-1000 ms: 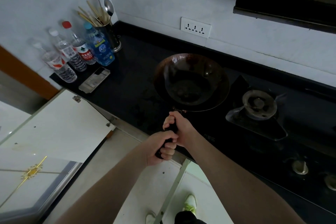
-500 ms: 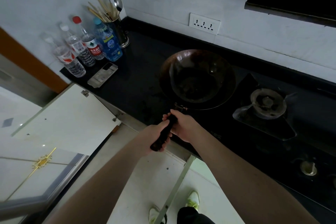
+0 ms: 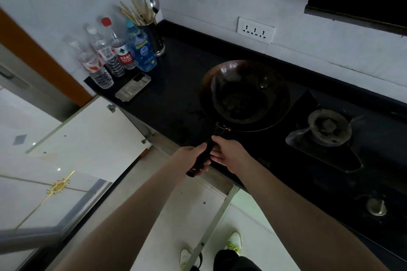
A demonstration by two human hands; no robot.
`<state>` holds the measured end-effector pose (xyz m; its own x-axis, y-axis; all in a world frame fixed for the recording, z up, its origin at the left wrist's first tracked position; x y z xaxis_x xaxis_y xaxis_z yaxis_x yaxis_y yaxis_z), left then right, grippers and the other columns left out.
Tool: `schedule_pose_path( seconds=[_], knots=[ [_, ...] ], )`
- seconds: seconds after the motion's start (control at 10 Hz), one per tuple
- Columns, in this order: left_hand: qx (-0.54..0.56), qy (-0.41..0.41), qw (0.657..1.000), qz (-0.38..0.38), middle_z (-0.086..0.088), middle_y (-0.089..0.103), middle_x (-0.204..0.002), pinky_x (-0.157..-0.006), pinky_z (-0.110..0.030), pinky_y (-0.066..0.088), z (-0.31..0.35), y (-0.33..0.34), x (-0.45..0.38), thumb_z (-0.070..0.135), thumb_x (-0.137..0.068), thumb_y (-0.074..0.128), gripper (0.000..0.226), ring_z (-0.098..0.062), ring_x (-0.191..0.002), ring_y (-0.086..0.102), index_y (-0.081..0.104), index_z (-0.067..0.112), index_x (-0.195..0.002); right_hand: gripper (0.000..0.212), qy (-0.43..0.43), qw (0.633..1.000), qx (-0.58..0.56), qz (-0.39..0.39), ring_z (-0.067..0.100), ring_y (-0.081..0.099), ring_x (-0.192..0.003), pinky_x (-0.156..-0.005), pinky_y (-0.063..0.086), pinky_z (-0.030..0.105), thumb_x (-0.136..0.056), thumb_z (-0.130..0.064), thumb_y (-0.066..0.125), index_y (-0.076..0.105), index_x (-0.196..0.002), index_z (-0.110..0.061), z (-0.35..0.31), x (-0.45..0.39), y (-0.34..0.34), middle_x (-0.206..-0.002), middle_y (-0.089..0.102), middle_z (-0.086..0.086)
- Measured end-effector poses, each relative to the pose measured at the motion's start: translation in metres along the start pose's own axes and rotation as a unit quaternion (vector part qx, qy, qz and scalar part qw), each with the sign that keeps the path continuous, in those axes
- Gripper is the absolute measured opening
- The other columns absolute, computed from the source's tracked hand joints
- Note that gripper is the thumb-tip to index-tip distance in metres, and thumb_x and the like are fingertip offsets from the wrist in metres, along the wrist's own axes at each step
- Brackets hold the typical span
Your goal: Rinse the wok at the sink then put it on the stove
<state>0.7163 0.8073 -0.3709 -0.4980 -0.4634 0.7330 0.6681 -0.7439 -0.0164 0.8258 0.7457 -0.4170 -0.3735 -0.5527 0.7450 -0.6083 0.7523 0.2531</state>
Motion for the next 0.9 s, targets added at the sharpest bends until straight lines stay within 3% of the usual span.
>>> schedule_pose_path(
  seconds=[0.2,0.3,0.5,0.6,0.7,0.8,0.9],
  knots=[
    [0.047,-0.013,0.999,-0.019,-0.022,0.069,-0.103,-0.062,-0.029,0.057,-0.009,0.004,0.008,0.020,-0.098,0.055,0.026,-0.026,-0.076,0.068,0.061,0.001,-0.115,0.017,0.001,1.000,-0.011,0.007,0.018,0.070,-0.082,-0.081,0.055,0.033,-0.091,-0.024,0.064,0.069,-0.094,-0.008,0.003,0.002,-0.006,-0.087,0.073,0.007],
    [0.056,0.004,0.998,-0.025,-0.023,0.068,-0.103,-0.063,-0.028,0.057,-0.010,0.006,0.009,0.018,-0.098,0.057,0.029,-0.028,-0.080,0.068,0.060,-0.003,-0.117,0.019,-0.006,1.000,0.001,-0.001,0.021,0.070,-0.089,-0.084,0.056,0.035,-0.092,-0.026,0.062,0.069,-0.095,-0.008,0.001,0.004,-0.007,-0.093,0.073,0.009],
    [0.041,0.043,0.998,0.019,-0.018,0.068,-0.096,-0.052,-0.020,0.051,-0.007,-0.002,0.013,0.025,-0.097,0.058,0.035,-0.020,-0.067,0.067,0.060,-0.003,-0.118,0.029,0.000,0.993,0.099,-0.063,0.022,0.067,-0.104,-0.094,0.052,0.036,-0.098,-0.030,0.051,0.062,-0.116,-0.011,0.005,0.022,-0.007,-0.113,0.071,0.008],
    [0.032,0.052,0.997,0.049,-0.016,0.070,-0.090,-0.050,-0.024,0.048,-0.007,-0.004,0.014,0.026,-0.097,0.058,0.038,-0.019,-0.062,0.064,0.060,-0.006,-0.118,0.037,0.001,0.993,0.102,-0.062,0.023,0.065,-0.104,-0.094,0.051,0.035,-0.100,-0.026,0.048,0.050,-0.132,-0.009,0.007,0.033,-0.023,-0.116,0.068,0.009],
    [0.032,0.051,0.996,0.059,-0.012,0.071,-0.090,-0.056,-0.027,0.049,-0.011,-0.003,0.016,0.030,-0.098,0.056,0.037,-0.018,-0.064,0.063,0.061,-0.001,-0.117,0.042,-0.003,0.993,0.099,-0.067,0.022,0.067,-0.104,-0.092,0.051,0.034,-0.102,-0.025,0.045,0.042,-0.140,-0.008,0.006,0.046,-0.044,-0.115,0.070,0.010],
    [0.027,0.033,0.996,0.073,-0.012,0.073,-0.099,-0.068,-0.030,0.055,-0.024,-0.009,0.022,0.042,-0.099,0.049,0.039,-0.020,-0.077,0.066,0.062,0.009,-0.115,0.043,-0.008,0.992,0.115,-0.058,0.019,0.068,-0.104,-0.092,0.052,0.033,-0.102,-0.026,0.044,0.044,-0.139,-0.006,0.002,0.068,-0.066,-0.112,0.072,0.006],
    [0.073,0.015,0.993,0.092,-0.013,0.072,-0.096,-0.071,-0.033,0.054,-0.049,-0.022,0.028,0.041,-0.101,0.044,0.040,-0.024,-0.081,0.066,0.062,0.008,-0.115,0.043,-0.020,0.991,0.117,-0.057,0.019,0.067,-0.105,-0.094,0.051,0.033,-0.102,-0.028,0.045,0.048,-0.135,-0.001,0.007,0.091,-0.082,-0.112,0.072,0.007]
  ],
)
Point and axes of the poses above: each hand's wrist, its own x-axis away from the middle knuckle, its own y-axis out of the palm, z = x × y, the point moved 10 cm from there along -x, towards the middle knuckle
